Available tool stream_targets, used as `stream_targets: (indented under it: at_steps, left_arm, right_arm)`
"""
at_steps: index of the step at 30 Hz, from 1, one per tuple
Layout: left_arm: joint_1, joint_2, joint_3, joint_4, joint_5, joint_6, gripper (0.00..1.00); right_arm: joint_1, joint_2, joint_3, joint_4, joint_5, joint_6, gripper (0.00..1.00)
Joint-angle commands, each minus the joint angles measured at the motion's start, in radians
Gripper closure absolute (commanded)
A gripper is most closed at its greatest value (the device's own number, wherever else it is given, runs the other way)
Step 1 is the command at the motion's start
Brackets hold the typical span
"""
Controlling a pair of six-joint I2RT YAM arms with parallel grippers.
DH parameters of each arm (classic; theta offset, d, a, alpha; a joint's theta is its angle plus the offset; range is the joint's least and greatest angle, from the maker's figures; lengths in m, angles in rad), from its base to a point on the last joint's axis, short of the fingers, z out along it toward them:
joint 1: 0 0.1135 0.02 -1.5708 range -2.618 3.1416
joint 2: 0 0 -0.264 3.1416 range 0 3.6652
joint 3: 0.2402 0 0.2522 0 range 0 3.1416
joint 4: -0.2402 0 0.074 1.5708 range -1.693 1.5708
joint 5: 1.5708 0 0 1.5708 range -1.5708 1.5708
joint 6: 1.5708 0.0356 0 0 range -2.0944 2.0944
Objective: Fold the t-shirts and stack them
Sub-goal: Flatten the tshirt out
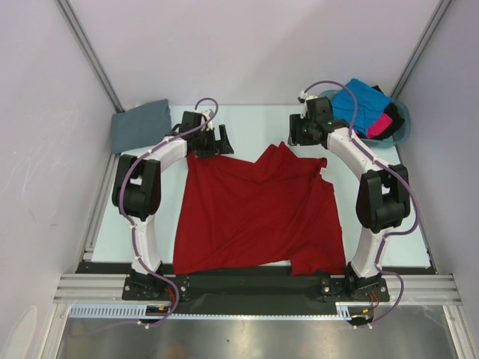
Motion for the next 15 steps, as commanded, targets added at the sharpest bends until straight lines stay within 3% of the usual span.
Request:
stream_targets:
  at_steps: [1,15]
  left_arm:
    - [-0.006,-0.048,0.008,0.032,0.022,-0.005,0.0]
    - [-0.006,-0.01,0.042,0.015,0.019,0.009,0.0]
  right_arm:
    - [0.002,0.071,0.068,0.028,-0.045,-0.011,0.41]
    - [-0.001,0.298,0.267,-0.047,-0.122,-0.041,0.41]
